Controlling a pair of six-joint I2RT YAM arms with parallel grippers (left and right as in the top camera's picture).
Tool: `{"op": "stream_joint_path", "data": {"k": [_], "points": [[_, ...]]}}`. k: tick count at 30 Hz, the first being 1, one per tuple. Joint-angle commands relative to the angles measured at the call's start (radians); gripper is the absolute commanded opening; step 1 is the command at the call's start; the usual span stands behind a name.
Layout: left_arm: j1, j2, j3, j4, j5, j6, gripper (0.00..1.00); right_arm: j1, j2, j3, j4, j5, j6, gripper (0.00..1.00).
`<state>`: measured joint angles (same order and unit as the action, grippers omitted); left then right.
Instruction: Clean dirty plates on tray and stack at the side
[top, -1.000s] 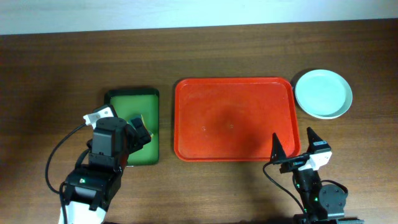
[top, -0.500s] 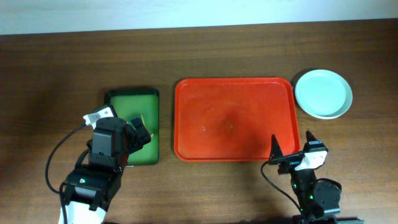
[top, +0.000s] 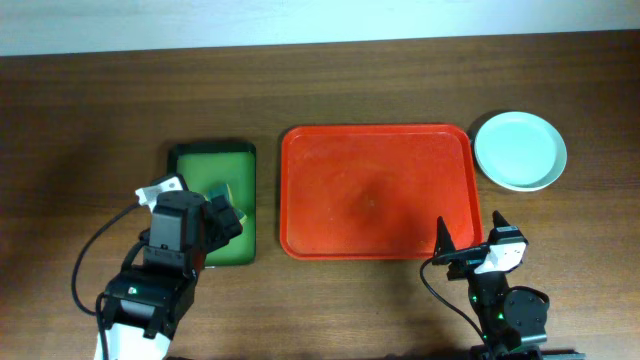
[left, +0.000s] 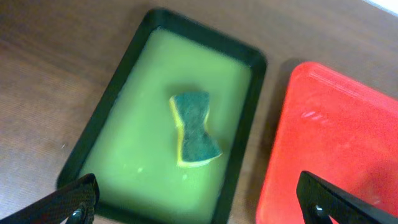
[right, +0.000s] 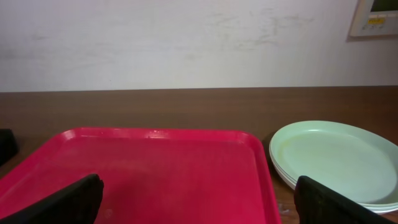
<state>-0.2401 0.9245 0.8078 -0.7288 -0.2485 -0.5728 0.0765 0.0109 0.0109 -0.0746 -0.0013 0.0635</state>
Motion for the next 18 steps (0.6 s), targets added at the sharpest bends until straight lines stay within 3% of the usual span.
{"op": "stream_joint_path", "data": {"k": [1, 3, 5, 6, 8, 14, 18], "points": [[-0.004, 0.001, -0.006, -0.019, -0.035, 0.106, 0.99, -0.006, -0.006, -0.005, -0.006, 0.01, -0.004, 0.99], [-0.007, -0.017, -0.017, -0.011, -0.02, 0.257, 0.99, -0.006, -0.005, -0.005, -0.006, 0.01, -0.004, 0.98], [0.004, -0.154, -0.085, 0.05, 0.005, 0.361, 0.99, -0.006, -0.006, -0.005, -0.006, 0.01, -0.004, 0.99], [0.043, -0.309, -0.182, 0.14, 0.108, 0.463, 0.99, -0.006, -0.006, -0.005, -0.006, 0.01, -0.004, 0.99], [0.12, -0.531, -0.345, 0.277, 0.265, 0.552, 0.99, -0.006, -0.006, -0.005, -0.006, 0.01, -0.004, 0.99], [0.204, -0.867, -0.751, 0.784, 0.28, 0.551, 0.99, -0.006, -0.006, -0.005, -0.006, 0.01, -0.004, 0.99], [0.266, -0.92, -0.799, 0.754, 0.287, 0.552, 0.99, -0.006, -0.005, -0.005, -0.006, 0.01, -0.004, 0.99]]}}
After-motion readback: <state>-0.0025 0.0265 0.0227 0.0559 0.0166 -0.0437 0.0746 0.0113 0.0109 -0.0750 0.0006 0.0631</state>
